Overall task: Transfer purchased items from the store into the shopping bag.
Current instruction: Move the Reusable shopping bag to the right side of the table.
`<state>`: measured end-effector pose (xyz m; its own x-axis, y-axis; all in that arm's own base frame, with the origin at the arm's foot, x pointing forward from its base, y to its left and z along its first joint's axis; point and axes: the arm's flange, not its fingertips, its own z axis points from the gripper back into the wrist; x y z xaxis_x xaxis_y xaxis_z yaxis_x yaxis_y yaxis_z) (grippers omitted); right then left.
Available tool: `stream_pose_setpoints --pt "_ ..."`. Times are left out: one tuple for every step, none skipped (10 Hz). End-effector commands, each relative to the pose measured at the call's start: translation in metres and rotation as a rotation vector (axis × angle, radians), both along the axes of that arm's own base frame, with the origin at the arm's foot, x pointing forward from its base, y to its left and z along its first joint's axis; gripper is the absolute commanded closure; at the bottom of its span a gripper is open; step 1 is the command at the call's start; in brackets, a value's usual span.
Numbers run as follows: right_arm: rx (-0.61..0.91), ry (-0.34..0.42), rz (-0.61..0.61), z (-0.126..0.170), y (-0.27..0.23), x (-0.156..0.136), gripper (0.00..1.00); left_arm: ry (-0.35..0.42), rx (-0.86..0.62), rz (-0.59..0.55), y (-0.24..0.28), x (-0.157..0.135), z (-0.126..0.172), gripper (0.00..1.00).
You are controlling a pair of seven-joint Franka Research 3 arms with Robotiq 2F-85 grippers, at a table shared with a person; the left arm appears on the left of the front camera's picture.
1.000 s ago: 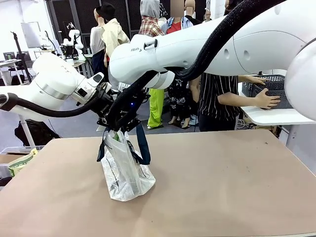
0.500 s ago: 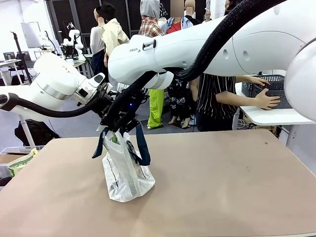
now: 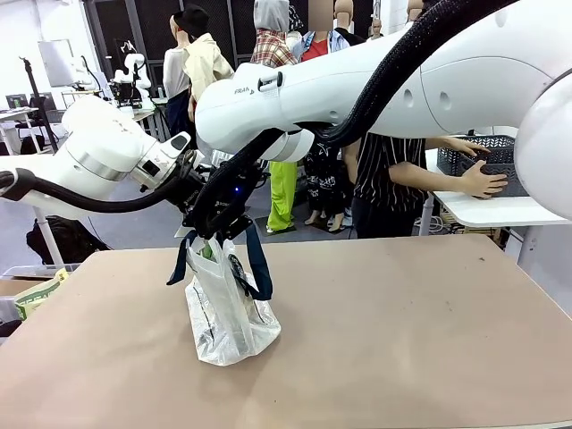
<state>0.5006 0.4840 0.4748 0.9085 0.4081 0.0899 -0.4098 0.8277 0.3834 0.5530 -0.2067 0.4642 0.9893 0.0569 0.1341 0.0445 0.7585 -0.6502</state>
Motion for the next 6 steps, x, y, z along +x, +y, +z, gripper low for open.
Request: stream_pose_setpoints --pt "0.015 -0.025 0.022 0.0033 0.0069 0.0029 1.00 0.025 0.025 -0.028 -0.0159 -0.0050 -0.0020 1.00" --pt "0.016 -0.025 0.021 0.0033 0.0066 0.0026 1.00 0.024 0.027 -0.027 -0.0153 -0.0054 -0.0020 1.00" --pt "0.017 -0.024 0.019 0.0033 0.0062 0.0028 1.00 0.021 0.031 -0.023 -0.0151 -0.0060 -0.0021 1.00" --pt "0.017 -0.025 0.018 0.0031 0.0063 0.0025 1.00 0.020 0.034 -0.013 -0.0143 -0.0062 -0.0021 1.00" --pt "0.017 -0.026 0.019 0.0033 0.0060 0.0020 1.00 0.018 0.038 -0.008 -0.0136 -0.0065 -0.0019 1.00" --pt "0.017 -0.030 0.018 0.0044 0.0047 0.0011 1.00 0.012 0.044 0.004 -0.0125 -0.0068 -0.0016 1.00"
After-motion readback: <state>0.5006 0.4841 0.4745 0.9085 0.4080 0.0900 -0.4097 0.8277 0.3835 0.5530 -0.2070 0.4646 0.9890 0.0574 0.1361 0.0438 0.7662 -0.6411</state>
